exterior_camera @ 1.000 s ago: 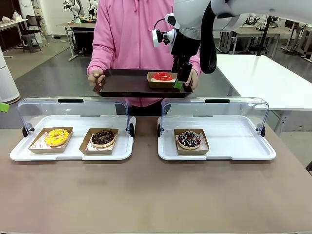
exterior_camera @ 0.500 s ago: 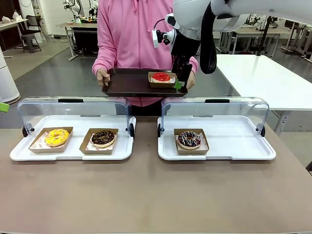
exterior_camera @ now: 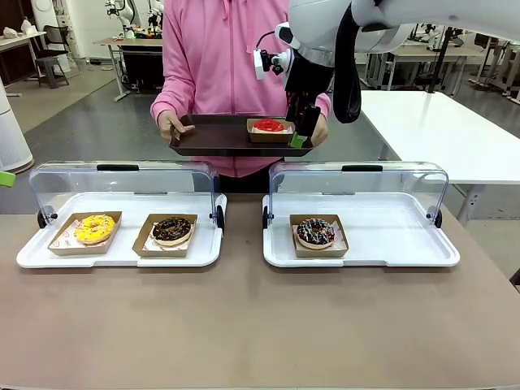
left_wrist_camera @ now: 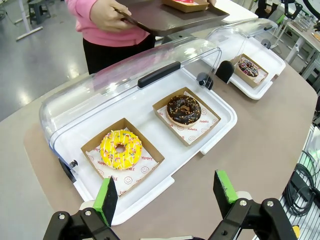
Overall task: Provide the desired donut to the person.
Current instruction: Pick up and lift the Paper togo box containing the Donut pointed at by the person.
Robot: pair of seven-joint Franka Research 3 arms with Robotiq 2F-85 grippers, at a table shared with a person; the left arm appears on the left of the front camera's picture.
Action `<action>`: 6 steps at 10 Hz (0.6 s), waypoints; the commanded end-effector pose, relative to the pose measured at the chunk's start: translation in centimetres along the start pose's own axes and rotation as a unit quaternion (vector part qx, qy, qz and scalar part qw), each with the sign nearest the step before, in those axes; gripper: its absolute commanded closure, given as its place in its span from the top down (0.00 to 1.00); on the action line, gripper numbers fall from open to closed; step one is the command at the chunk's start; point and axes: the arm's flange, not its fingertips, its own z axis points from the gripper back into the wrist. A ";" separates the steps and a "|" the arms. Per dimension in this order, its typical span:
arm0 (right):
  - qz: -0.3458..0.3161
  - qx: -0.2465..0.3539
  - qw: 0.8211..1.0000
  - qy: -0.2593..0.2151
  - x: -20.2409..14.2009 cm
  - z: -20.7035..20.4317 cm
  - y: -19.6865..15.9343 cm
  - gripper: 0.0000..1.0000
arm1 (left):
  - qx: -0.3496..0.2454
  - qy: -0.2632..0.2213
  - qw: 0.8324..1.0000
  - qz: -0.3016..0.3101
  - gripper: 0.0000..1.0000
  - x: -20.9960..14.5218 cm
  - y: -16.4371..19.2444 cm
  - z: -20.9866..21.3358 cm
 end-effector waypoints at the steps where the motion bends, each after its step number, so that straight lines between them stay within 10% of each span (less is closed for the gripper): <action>1: 0.000 0.000 1.000 0.000 0.0 0.0 0.0 1.00 | -0.005 -0.008 1.000 -0.009 1.00 -0.2 0.3 0.0; 6: -0.020 0.024 0.994 -0.109 -6.8 4.4 1.4 1.00 | -0.005 -0.008 1.000 -0.009 1.00 -0.2 0.3 0.0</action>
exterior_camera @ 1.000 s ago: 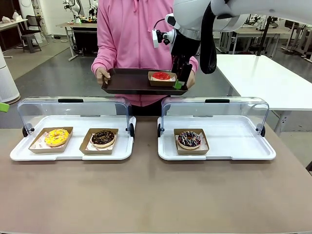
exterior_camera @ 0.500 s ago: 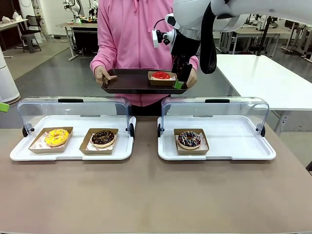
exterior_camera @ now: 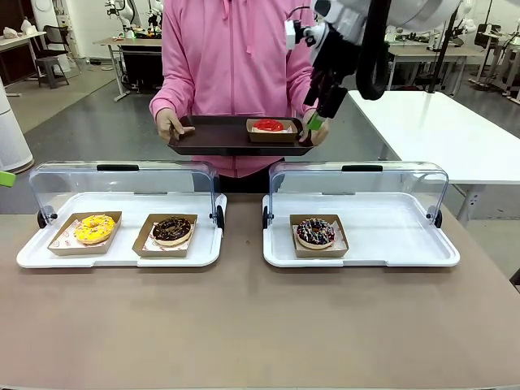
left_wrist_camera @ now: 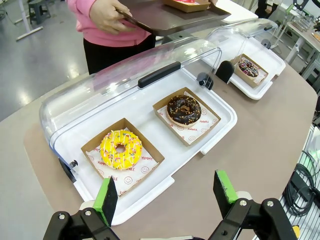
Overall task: Provide the desired donut to the person.
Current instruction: Pick up and lift the Paper togo box containing the Donut pointed at by the person.
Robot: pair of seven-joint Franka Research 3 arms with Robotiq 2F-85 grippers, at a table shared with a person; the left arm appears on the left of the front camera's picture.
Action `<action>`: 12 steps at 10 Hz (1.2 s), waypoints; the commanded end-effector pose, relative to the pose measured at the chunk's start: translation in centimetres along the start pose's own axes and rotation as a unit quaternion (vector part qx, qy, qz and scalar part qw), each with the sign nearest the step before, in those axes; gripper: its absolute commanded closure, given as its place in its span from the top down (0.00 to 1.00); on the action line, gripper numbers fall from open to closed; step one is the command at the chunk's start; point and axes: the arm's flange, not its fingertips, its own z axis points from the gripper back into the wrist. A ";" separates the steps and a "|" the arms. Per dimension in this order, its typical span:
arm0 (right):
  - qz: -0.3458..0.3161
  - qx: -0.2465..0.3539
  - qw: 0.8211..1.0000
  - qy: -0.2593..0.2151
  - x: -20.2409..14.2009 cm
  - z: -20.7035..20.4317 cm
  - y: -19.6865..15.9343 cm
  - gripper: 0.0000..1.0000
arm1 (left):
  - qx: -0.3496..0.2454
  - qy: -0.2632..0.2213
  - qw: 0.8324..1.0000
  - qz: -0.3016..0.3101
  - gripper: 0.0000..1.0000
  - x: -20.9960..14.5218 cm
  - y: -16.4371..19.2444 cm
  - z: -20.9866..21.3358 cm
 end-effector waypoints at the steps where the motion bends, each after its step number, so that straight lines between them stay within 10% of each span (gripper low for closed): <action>1: -0.018 0.008 0.998 -0.058 -3.8 1.2 2.4 1.00 | -0.006 -0.008 1.000 -0.009 1.00 -0.2 0.3 0.0; 7: -0.167 -0.101 0.966 -0.169 -15.8 6.4 17.5 1.00 | -0.006 -0.008 1.000 -0.009 1.00 -0.2 0.3 0.0; 12: -0.185 -0.069 0.954 -0.225 -23.5 8.4 20.2 1.00 | -0.006 -0.008 1.000 -0.009 1.00 -0.2 0.3 0.0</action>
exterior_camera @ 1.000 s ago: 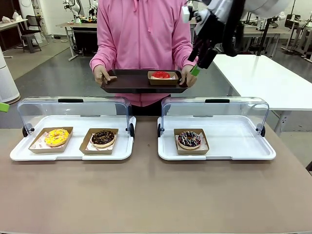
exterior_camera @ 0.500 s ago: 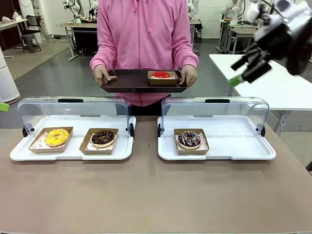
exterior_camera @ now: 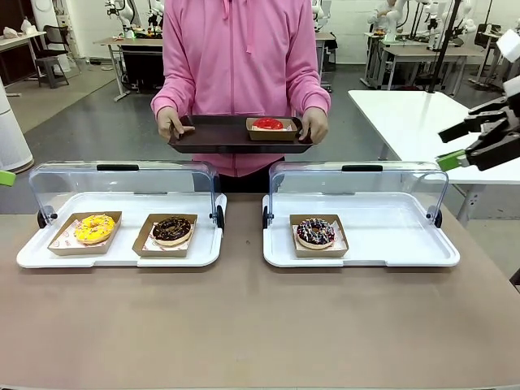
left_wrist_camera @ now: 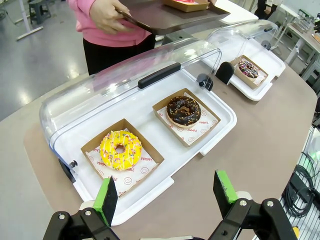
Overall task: Provide the desired donut to the person.
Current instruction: Pick up and lift the Paper togo box containing the Donut pointed at by the person.
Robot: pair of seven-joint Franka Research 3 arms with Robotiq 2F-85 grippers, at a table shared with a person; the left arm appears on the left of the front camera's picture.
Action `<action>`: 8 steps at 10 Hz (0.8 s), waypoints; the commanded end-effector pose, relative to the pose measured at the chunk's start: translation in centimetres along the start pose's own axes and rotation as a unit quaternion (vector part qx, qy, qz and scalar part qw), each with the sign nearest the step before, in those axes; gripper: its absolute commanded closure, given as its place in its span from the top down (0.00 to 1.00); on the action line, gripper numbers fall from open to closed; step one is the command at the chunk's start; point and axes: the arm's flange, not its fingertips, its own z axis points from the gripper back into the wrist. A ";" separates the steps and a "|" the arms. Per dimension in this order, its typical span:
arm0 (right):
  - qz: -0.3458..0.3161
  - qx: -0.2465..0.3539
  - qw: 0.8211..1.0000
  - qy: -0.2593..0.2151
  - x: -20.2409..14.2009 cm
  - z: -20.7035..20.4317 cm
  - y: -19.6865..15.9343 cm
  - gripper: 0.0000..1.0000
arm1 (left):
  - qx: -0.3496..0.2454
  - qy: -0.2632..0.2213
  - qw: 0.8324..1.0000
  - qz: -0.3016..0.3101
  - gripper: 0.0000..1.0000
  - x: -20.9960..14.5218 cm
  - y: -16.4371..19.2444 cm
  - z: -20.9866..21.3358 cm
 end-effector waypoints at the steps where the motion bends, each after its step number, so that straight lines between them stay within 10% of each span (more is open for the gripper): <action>1: 0.010 0.023 1.000 -0.006 -1.3 0.7 -1.2 1.00 | -0.005 -0.006 1.000 -0.011 1.00 -0.3 0.4 0.0; 8: -0.040 -0.017 0.999 0.008 -4.2 1.6 -2.1 1.00 | -0.005 -0.006 1.000 -0.011 1.00 -0.3 0.4 0.0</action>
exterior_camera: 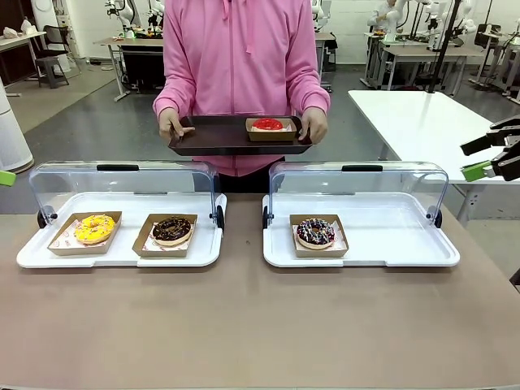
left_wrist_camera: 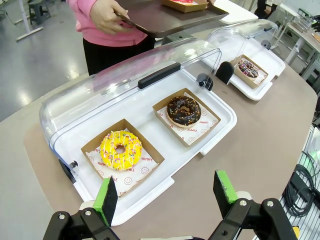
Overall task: Provide the desired donut to the person.
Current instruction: Pick up and lift the Paper togo box containing the Donut pointed at by the person.
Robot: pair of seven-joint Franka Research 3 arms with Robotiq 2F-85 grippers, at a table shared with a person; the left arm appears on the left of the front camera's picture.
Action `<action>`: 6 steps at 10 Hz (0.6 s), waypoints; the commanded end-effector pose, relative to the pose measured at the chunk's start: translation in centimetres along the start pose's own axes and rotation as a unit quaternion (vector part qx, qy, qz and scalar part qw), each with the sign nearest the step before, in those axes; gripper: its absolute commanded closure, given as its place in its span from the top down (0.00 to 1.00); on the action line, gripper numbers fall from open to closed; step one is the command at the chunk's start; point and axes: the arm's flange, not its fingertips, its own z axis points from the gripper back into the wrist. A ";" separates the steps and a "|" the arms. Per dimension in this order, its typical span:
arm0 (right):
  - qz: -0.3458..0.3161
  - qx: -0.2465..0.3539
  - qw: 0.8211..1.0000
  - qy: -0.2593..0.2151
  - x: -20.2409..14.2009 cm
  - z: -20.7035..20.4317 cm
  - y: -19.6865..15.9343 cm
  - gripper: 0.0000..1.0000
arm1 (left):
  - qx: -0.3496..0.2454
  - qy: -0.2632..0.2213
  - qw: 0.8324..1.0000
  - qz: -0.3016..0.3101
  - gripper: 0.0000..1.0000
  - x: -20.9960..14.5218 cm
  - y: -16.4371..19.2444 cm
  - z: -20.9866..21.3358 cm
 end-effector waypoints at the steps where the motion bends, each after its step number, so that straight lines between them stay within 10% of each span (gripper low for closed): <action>1: -0.013 -0.023 1.000 0.002 0.0 0.0 0.5 1.00 | -0.005 -0.006 1.000 -0.009 1.00 -0.3 0.4 0.0; 6: -0.002 -0.017 1.000 0.005 0.0 0.5 0.0 1.00 | -0.005 -0.006 1.000 -0.009 1.00 -0.3 0.4 0.0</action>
